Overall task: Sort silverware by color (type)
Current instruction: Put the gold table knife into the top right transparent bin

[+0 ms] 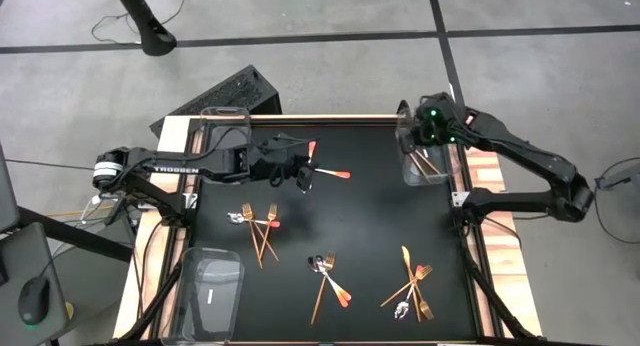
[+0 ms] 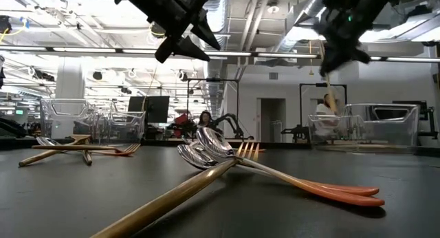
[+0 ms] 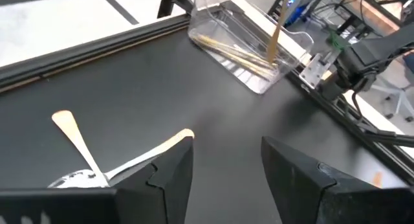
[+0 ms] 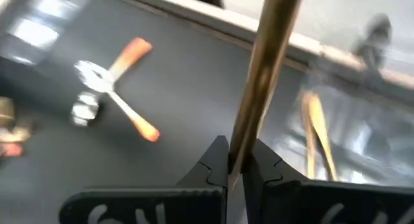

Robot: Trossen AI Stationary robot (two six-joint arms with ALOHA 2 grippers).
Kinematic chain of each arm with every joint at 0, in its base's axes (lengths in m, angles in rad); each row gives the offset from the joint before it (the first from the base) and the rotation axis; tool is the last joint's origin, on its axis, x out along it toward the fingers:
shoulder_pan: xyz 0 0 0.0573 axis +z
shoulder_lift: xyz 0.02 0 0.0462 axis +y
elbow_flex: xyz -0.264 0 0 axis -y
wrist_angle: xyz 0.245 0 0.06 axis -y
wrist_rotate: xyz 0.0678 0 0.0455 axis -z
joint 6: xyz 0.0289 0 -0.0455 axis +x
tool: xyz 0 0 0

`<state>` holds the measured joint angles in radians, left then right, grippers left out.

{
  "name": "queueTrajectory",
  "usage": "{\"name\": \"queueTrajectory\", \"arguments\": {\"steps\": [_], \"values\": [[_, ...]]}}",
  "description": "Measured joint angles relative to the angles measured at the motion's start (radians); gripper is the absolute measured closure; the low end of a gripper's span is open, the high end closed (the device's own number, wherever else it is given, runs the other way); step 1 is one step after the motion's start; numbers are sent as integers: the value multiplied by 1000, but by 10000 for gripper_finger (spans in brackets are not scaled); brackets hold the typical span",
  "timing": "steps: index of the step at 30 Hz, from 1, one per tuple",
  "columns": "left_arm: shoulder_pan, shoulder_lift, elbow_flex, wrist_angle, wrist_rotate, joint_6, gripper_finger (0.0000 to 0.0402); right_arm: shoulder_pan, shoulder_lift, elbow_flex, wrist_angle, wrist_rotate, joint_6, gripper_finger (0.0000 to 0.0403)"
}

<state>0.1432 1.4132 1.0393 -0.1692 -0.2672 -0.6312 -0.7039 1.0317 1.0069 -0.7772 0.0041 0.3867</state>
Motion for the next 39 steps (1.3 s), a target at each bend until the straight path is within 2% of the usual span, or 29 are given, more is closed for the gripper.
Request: {"name": "queueTrajectory", "arguments": {"steps": [4,7,11,17,19,23,26,29,34,39], "values": [[-23,0,0,-15,1,-10,232,-17,0,86,-20,-8,-50,376],[-37,0,0,-48,1,-37,232,-56,10,118,-97,53,-94,376],[-49,0,-1,-77,-5,-66,232,-118,69,94,-245,139,-109,376],[-45,0,-1,-80,-10,-70,232,-143,168,15,-289,126,-109,372],[-42,0,-1,-80,-12,-73,232,-142,197,0,-287,127,-104,348],[-42,0,-1,-76,-14,-95,232,-143,227,-16,-290,151,-103,268],[-45,0,-1,-76,-14,-117,232,-140,213,-14,-281,158,-105,208],[-54,0,-1,-76,-14,-142,232,-140,166,-14,-271,158,-105,164],[-103,0,-1,-76,-62,-142,232,-92,43,-14,-204,157,-105,145],[-164,0,-1,-59,-169,-128,232,67,-68,-13,-124,137,-6,144]]}}
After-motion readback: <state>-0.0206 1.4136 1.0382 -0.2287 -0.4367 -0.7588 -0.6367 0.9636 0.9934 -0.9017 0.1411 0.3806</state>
